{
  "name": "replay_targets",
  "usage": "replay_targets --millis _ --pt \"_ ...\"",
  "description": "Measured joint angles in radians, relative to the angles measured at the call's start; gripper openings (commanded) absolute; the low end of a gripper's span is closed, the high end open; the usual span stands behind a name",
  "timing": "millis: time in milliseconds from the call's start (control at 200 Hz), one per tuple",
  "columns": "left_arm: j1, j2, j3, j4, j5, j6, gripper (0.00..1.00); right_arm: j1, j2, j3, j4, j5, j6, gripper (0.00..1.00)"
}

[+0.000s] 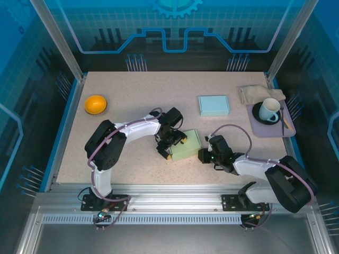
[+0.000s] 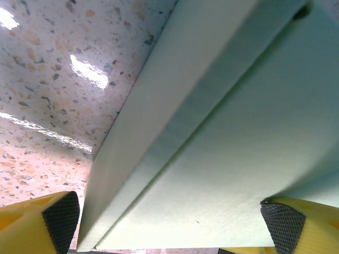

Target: Fold the paper box

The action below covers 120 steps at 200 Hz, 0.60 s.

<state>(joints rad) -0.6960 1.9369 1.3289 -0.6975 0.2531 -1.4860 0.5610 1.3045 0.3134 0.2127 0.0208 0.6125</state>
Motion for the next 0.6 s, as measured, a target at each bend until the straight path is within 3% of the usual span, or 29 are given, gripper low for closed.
replay_targets --millis 345,600 --pt "0.002 0.008 0.007 0.003 -0.005 0.0 0.94 -0.007 0.081 0.04 0.051 -0.013 0.039 0.18" --pt "0.003 0.019 0.019 0.0 -0.02 0.0 0.94 -0.005 0.146 0.091 0.067 -0.01 0.118 0.22"
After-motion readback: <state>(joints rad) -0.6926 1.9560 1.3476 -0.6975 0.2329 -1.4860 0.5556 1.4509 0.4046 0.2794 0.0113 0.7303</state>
